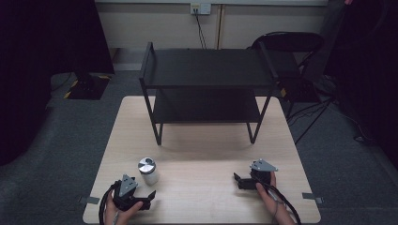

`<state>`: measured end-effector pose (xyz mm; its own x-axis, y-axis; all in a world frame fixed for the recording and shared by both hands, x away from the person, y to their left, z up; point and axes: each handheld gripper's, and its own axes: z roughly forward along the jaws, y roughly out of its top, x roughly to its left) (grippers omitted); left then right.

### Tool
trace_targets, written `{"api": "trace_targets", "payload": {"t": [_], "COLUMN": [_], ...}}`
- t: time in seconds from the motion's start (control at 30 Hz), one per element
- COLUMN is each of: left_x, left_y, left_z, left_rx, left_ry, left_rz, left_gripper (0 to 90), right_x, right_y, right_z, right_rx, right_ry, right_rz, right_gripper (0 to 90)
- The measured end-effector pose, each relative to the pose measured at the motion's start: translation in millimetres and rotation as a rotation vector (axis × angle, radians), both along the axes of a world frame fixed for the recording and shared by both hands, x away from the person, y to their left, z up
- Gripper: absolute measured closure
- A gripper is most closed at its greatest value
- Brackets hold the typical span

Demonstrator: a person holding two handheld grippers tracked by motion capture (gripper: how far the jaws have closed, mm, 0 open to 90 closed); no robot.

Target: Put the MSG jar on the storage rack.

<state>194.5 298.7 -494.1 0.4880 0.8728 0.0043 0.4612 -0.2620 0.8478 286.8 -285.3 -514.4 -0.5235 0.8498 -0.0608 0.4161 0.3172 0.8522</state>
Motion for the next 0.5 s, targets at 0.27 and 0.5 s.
{"api": "trace_targets", "payload": {"t": [0.27, 0.5], "left_x": [-0.8, 1.4], "left_y": [-0.5, -2.8], "left_z": [0.8, 2.4], "left_rx": [-0.004, -0.001], "left_ry": [-0.002, -0.016], "left_rz": [0.008, -0.008], "left_gripper": [0.6, 0.5], "right_x": [-0.1, -0.1], "right_y": [0.0, 0.0], "right_z": [0.0, 0.0], "right_rx": [0.0, 0.0], "right_ry": [0.0, 0.0], "right_rz": [0.0, 0.0], "right_gripper": [0.0, 0.0]}}
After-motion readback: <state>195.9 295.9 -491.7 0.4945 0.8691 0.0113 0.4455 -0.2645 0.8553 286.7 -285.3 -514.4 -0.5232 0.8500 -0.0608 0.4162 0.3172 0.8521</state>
